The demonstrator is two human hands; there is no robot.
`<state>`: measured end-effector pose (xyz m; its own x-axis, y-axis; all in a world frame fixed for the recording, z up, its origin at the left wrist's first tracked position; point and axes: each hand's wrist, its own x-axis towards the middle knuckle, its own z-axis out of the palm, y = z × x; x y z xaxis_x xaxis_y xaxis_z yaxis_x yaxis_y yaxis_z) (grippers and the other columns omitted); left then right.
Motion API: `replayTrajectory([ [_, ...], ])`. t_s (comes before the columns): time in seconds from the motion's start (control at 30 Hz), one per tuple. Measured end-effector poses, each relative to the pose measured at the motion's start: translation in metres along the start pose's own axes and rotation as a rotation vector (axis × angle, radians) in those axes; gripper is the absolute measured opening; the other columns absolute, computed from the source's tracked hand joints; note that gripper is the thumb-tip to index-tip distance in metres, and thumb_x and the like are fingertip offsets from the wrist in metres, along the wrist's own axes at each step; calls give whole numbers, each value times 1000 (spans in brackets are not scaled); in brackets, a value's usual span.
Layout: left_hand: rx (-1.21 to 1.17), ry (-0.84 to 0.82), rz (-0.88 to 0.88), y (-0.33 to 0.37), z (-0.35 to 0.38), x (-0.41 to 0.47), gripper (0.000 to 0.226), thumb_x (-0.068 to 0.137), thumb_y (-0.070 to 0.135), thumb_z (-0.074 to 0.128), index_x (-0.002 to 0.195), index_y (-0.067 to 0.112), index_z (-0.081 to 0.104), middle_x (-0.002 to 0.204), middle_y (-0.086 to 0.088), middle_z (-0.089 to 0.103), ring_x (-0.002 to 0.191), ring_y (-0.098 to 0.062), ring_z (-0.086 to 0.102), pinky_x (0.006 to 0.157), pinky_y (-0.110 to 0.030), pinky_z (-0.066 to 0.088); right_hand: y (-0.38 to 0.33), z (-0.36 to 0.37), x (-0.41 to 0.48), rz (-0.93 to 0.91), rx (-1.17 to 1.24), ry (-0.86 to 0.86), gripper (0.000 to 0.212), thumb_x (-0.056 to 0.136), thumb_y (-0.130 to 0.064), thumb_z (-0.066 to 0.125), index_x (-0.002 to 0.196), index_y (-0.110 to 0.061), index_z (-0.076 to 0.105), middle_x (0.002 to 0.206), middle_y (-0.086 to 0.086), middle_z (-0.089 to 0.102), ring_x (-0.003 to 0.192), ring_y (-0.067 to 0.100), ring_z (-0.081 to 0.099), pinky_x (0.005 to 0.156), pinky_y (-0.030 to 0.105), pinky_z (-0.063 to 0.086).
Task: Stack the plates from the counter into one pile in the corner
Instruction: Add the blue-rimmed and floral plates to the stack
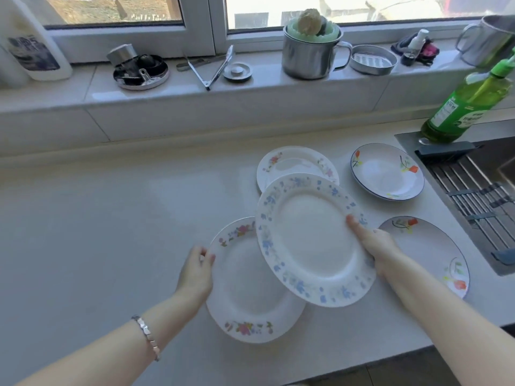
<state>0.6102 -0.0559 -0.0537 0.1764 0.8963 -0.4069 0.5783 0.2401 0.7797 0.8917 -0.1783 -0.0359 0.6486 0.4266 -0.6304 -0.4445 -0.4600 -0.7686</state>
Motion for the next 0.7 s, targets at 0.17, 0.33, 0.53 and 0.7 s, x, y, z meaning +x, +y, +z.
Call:
replayTrajectory([
  [0.17,-11,238,136,-3,-88,5,18,98,14,38,86,7,49,76,-6,49,78,-23,46,59,-30,32,7,57,-18,78,-2,-152,39,80,-43,66,95,-6,65,62,2,73,51,17,69,48,25,56],
  [0.33,-23,478,170,-21,-191,-3,19,98,17,39,93,4,52,78,-9,52,72,-25,45,56,-29,32,9,147,-59,115,-51,-318,37,78,-46,66,94,-12,66,90,10,71,76,27,67,64,35,57],
  [0.53,-145,753,24,-82,-326,-29,16,98,15,38,91,6,50,78,-8,49,80,-22,45,70,-30,32,19,278,-134,60,-205,-433,72,54,-63,73,100,-8,66,95,12,71,86,31,68,90,44,52],
  [0.7,-276,940,-138,-154,-429,-52,15,94,15,41,90,6,53,86,-14,52,83,-22,48,71,-32,35,48,376,-193,102,-244,-507,61,68,-57,69,104,-9,64,100,11,70,90,30,67,89,44,52],
])
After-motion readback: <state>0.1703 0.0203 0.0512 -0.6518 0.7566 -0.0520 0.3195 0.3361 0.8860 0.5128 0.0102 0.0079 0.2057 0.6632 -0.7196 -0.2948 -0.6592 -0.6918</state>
